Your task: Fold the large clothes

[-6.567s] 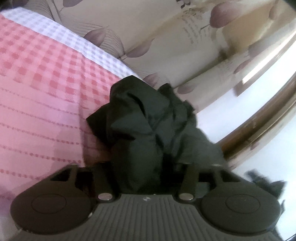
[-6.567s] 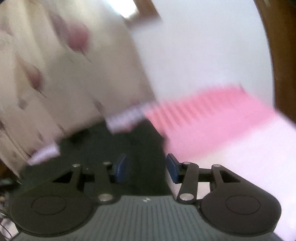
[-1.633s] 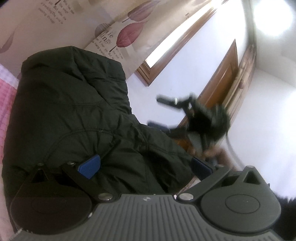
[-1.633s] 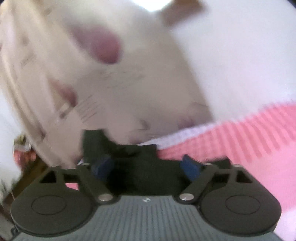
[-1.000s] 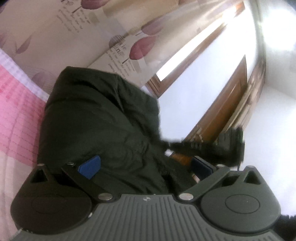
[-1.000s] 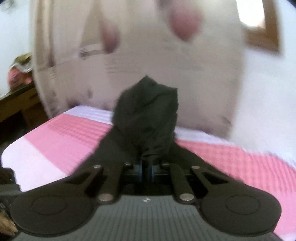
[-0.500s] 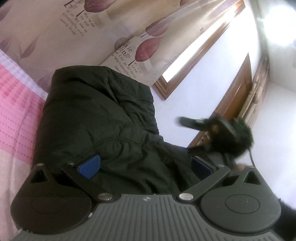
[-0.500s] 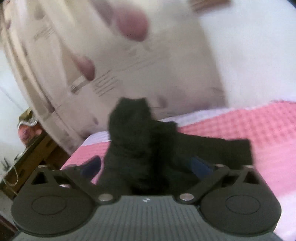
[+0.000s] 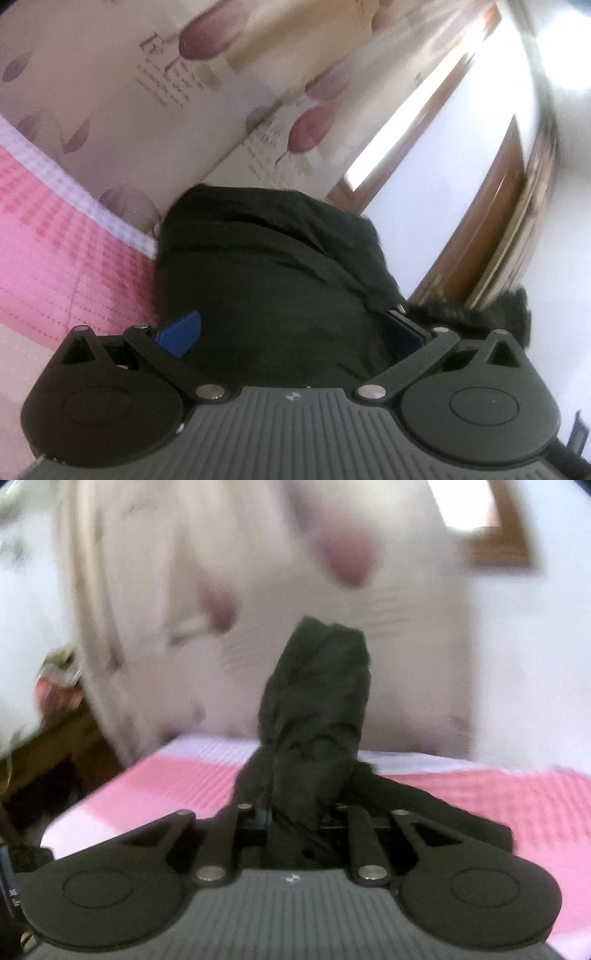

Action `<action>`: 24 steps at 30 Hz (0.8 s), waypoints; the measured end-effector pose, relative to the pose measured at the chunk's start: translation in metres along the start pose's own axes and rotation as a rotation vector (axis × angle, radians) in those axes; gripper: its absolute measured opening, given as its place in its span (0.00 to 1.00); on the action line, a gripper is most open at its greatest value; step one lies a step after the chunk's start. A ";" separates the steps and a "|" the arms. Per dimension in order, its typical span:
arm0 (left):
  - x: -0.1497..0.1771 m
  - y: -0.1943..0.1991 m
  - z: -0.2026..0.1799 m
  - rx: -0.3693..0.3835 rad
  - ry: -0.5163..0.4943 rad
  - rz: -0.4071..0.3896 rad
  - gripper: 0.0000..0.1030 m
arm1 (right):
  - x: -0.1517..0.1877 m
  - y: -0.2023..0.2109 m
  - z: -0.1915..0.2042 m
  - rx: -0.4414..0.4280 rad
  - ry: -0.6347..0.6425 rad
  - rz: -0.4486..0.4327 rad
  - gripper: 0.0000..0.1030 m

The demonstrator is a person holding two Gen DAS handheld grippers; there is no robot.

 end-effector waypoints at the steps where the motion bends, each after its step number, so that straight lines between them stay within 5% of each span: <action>1: 0.002 -0.006 -0.001 -0.006 0.001 0.019 1.00 | 0.009 0.009 -0.016 0.016 -0.055 -0.015 0.17; 6: 0.015 -0.019 0.001 -0.028 0.018 0.070 1.00 | 0.058 0.044 -0.083 0.045 -0.345 -0.140 0.16; 11: 0.023 -0.021 -0.003 -0.035 -0.007 0.107 1.00 | 0.099 0.057 -0.126 -0.022 -0.630 -0.291 0.19; 14: 0.017 -0.020 -0.011 -0.017 -0.013 0.090 1.00 | 0.118 0.056 -0.141 -0.059 -0.771 -0.307 0.22; 20: -0.007 -0.033 -0.057 0.092 -0.009 0.040 1.00 | 0.114 0.047 -0.133 -0.037 -0.712 -0.210 0.27; 24: 0.015 -0.064 -0.100 0.199 -0.021 0.164 1.00 | 0.108 0.041 -0.122 -0.039 -0.670 -0.153 0.34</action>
Point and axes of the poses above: each gripper's, at about its wrist camera, not at the fingertips, and y roughly against the way its jaws point, z to its left, x to its underside, the point moved 10 cm from there along -y, roughly the way its jaws point, and after that the axes turned 7 degrees about -z, right-handed, at the moved point
